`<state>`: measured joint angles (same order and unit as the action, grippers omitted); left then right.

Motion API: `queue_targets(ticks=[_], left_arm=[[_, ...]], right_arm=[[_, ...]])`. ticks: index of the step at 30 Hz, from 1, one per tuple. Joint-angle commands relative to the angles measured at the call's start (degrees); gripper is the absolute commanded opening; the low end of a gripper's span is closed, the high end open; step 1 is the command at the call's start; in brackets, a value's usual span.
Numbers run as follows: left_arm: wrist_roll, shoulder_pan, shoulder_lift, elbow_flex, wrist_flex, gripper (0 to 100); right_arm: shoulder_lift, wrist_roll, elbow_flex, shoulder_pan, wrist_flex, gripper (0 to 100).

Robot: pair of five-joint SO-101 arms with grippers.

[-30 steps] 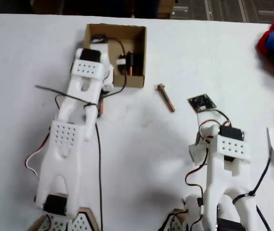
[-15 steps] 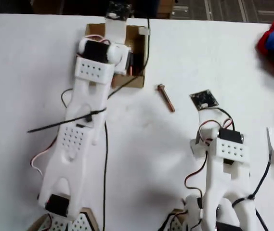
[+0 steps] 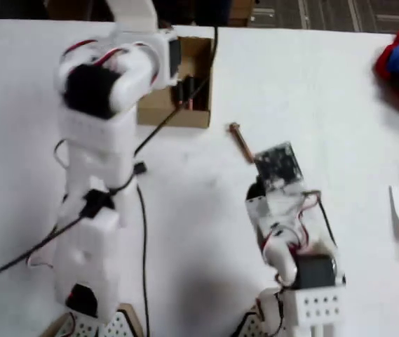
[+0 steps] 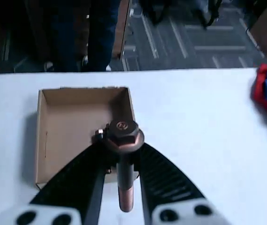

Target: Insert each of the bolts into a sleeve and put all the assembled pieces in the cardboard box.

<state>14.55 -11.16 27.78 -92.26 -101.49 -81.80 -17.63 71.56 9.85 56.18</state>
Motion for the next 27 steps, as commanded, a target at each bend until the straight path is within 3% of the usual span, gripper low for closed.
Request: queue_targets(ticks=[1,7,13,16,20,27], left_arm=[[0.4,-0.1,-10.0,-2.2,-1.2,3],[0.4,-0.2,-20.6,7.5,-1.2,3],[7.8,-1.7,-40.7,35.1,-1.1,3],[8.2,-4.6,-52.9,48.0,-0.1,3],[8.1,-4.3,-65.8,64.0,9.1,3],[8.6,-3.5,-76.1,102.1,34.5,3]], right_arm=[[-8.1,0.6,3.1,-0.5,-3.6,2.3],[-12.2,0.6,6.3,-0.7,-3.6,2.3],[-12.1,0.6,6.3,-0.4,-3.6,2.3],[-12.1,0.7,6.3,-0.3,-3.8,2.3],[-12.1,0.7,7.9,-0.3,-9.0,2.3],[-12.1,0.7,20.2,2.3,-36.4,2.3]])
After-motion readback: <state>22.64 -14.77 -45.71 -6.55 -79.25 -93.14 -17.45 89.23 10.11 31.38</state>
